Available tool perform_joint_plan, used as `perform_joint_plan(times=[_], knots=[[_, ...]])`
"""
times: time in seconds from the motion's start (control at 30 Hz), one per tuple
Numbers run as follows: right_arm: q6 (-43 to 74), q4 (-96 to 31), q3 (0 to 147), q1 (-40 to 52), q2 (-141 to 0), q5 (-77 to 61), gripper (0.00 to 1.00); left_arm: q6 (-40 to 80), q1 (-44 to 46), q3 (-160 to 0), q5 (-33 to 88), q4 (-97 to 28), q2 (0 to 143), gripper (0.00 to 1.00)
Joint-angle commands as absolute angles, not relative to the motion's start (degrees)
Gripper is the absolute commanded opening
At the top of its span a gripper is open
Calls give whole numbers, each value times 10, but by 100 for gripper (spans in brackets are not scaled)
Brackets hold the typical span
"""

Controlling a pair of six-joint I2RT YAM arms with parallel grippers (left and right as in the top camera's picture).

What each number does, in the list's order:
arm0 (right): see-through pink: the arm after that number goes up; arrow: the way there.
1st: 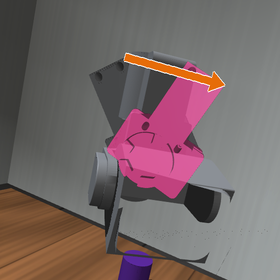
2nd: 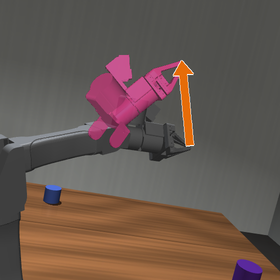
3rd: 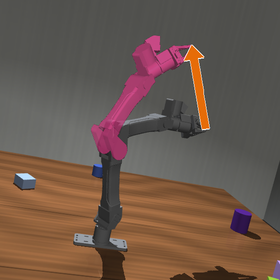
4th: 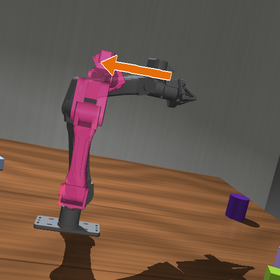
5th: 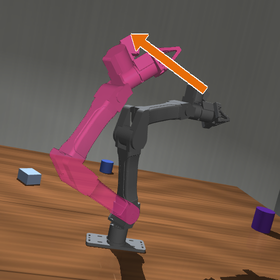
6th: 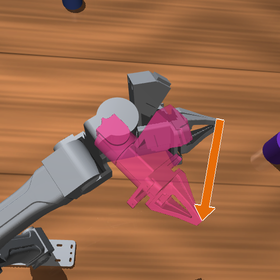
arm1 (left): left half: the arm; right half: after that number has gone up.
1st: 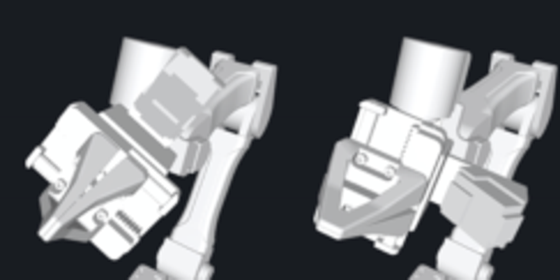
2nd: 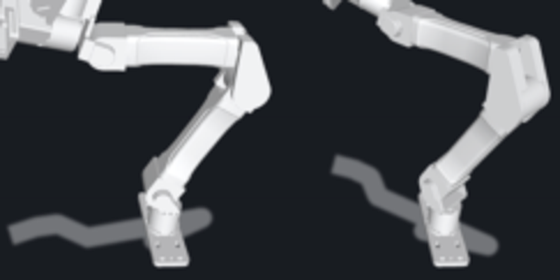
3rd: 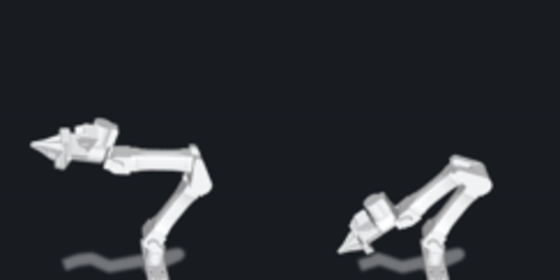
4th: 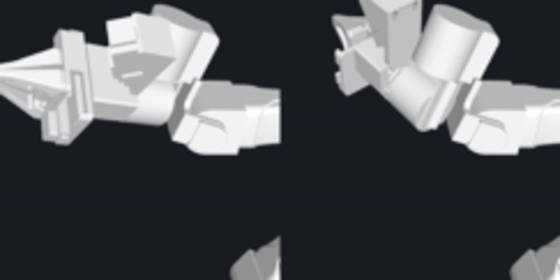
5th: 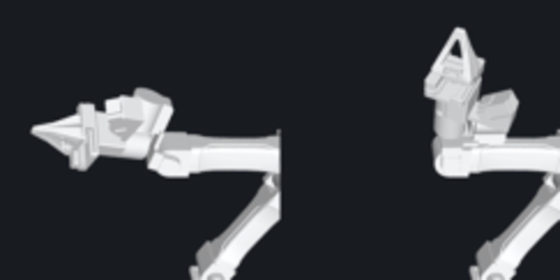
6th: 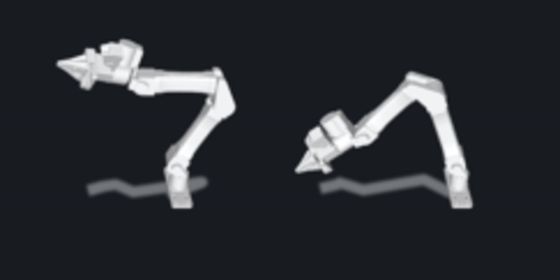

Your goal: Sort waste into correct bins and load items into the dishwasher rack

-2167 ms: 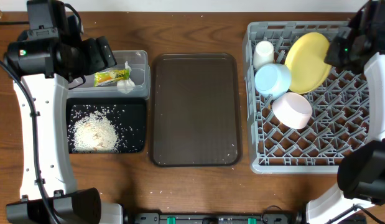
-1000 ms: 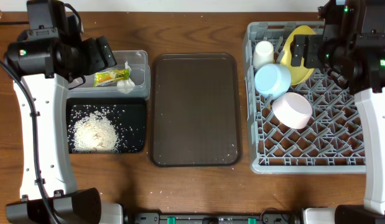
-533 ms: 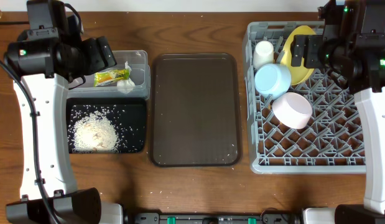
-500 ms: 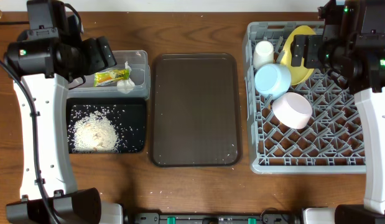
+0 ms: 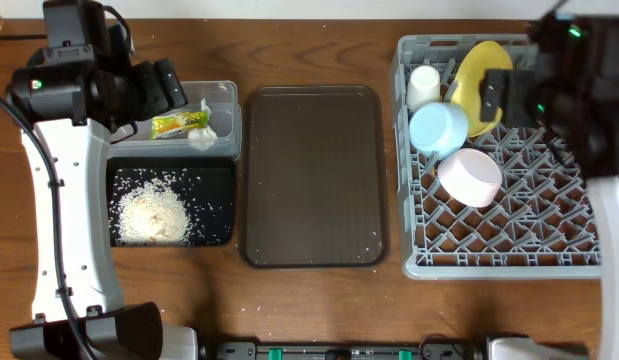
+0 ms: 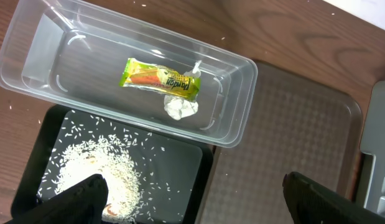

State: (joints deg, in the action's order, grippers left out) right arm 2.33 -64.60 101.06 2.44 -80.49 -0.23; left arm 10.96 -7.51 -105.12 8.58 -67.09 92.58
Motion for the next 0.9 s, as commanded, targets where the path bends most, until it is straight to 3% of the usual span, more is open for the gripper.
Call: perform_joint_plan(times=[0.0, 0.4, 0.7, 0.87], knots=[[20, -650, 1014, 28, -715, 10, 99, 117, -77, -1059, 79, -673, 925, 93], [21, -666, 934, 28, -460, 10, 99, 117, -77, -1059, 79, -673, 925, 93], [62, -514, 638, 27, -229, -5, 99, 116, -77, -1059, 79, -673, 925, 93], [62, -358, 445, 27, -118, -34, 99, 116, -77, -1059, 79, -673, 925, 93]])
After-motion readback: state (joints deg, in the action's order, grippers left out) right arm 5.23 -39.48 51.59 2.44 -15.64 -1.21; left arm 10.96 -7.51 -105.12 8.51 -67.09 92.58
